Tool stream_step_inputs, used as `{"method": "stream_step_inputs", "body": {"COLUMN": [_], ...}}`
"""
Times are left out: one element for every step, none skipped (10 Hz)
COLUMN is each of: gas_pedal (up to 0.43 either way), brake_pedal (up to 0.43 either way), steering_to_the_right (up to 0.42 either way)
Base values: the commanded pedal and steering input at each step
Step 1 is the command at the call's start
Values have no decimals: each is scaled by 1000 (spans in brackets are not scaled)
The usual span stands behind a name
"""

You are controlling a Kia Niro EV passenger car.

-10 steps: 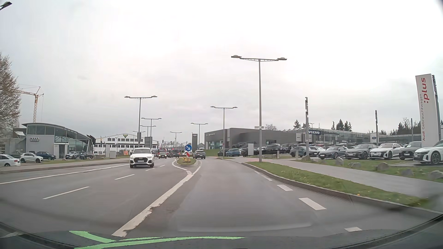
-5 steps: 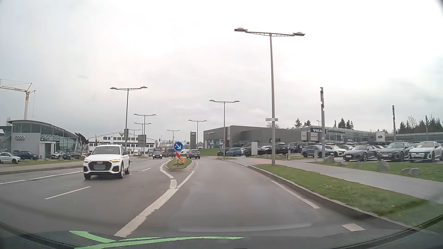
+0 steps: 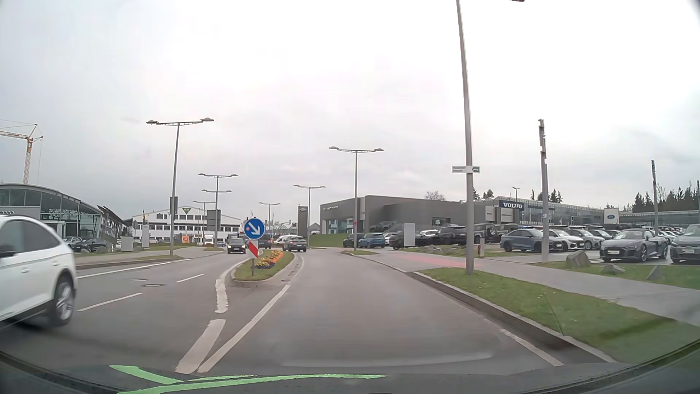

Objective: Follow the waypoints while adhering to traffic rules and regulations

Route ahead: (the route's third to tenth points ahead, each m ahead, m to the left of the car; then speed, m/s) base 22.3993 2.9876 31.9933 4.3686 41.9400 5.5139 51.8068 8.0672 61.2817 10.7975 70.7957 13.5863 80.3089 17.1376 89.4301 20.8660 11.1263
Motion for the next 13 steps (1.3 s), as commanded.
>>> {"method": "stream_step_inputs", "body": {"gas_pedal": [0, 0, 0, 0, 0, 0, 0, 0, 0, 0, 0, 0, 0], "brake_pedal": [0, 0, 0, 0, 0, 0, 6, 0, 6, 6, 6, 12, 30], "steering_to_the_right": [-1, -3, -5, -6, -6, -7, -9, -9, -10, -11, -15, -19, -19]}}
